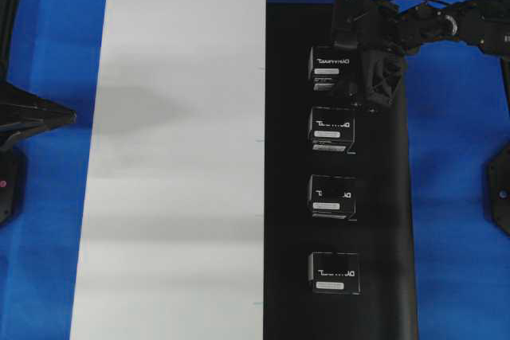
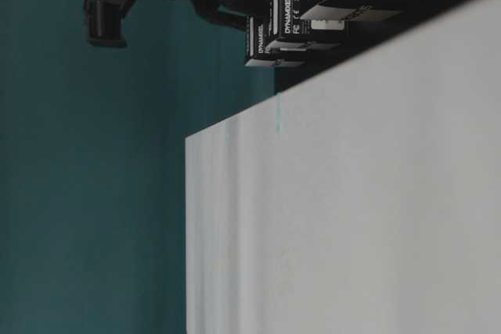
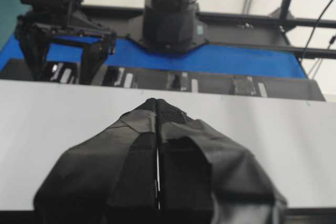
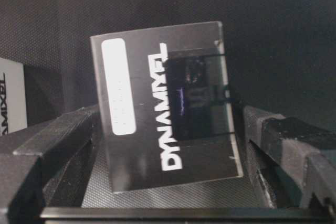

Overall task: Place the box from the black base onto the white base.
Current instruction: 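Lower the right gripper and close it on the top box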

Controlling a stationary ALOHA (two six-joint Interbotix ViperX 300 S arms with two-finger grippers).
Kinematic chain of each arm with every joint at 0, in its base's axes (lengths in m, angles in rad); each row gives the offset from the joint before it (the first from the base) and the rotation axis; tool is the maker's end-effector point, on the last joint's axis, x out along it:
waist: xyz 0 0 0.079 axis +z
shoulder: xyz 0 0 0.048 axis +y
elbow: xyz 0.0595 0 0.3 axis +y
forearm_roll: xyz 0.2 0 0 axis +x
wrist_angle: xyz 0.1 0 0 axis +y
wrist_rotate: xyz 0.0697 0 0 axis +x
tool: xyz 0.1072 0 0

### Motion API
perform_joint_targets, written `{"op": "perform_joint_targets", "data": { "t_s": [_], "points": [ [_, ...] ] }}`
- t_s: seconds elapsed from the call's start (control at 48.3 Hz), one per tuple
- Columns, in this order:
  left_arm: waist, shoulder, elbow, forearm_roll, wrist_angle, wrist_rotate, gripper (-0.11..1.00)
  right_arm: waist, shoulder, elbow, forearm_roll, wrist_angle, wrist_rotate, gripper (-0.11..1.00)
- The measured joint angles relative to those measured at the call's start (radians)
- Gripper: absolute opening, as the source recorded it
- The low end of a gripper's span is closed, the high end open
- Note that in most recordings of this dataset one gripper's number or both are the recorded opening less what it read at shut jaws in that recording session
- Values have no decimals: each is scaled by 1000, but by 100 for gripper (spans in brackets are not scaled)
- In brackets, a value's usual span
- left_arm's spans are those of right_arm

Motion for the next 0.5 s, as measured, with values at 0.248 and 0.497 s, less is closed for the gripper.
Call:
{"op": "perform_joint_targets", "data": {
  "t_s": [0.248,0.497],
  "points": [
    [0,0,0,0,12,0,-6,5,-23,43,54,-74,0,99],
    [0,0,0,2,29,0,-6,11,-29,57,81,-97,0,81]
  ]
}}
